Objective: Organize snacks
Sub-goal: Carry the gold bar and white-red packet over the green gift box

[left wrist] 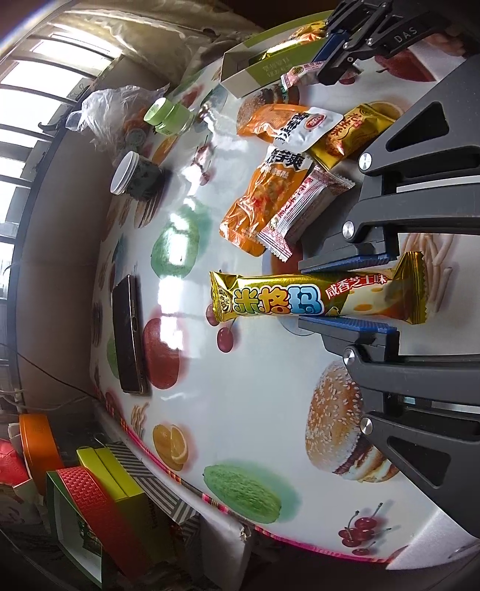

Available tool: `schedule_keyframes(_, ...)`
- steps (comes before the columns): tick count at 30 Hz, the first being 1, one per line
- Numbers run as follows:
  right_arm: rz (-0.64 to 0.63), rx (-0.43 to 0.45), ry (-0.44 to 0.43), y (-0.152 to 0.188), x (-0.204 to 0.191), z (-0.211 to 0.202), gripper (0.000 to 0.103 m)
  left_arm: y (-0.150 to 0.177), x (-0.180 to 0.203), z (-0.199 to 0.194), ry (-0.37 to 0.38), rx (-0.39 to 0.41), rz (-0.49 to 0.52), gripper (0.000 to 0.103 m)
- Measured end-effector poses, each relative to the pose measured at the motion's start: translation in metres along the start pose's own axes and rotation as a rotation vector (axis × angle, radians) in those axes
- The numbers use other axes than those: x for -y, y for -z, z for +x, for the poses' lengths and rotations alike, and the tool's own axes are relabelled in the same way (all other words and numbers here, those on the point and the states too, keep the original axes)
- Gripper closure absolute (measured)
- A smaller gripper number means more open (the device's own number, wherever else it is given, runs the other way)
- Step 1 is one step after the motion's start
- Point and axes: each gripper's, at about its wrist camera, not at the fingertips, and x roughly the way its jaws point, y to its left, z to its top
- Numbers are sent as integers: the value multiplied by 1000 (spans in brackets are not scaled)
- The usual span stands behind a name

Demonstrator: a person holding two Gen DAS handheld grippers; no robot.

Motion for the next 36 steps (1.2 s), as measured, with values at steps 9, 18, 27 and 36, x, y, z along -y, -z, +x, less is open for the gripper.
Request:
schedule_keyframes(9,3,29,-8,-2,-2,-16,84,3,8,-19,19,33,16,79)
schedule_keyframes(18,21,54,-23,-1,0,-31,84,5,24,-37,46,58,49,79)
schedule_keyframes(27,36,86,-23,1,5,-50,84,6,45,-48,98,66,74,79)
schedule_keyframes(36,77,108,8,4,22,-66,84,3,71,-56,143,74,106,79)
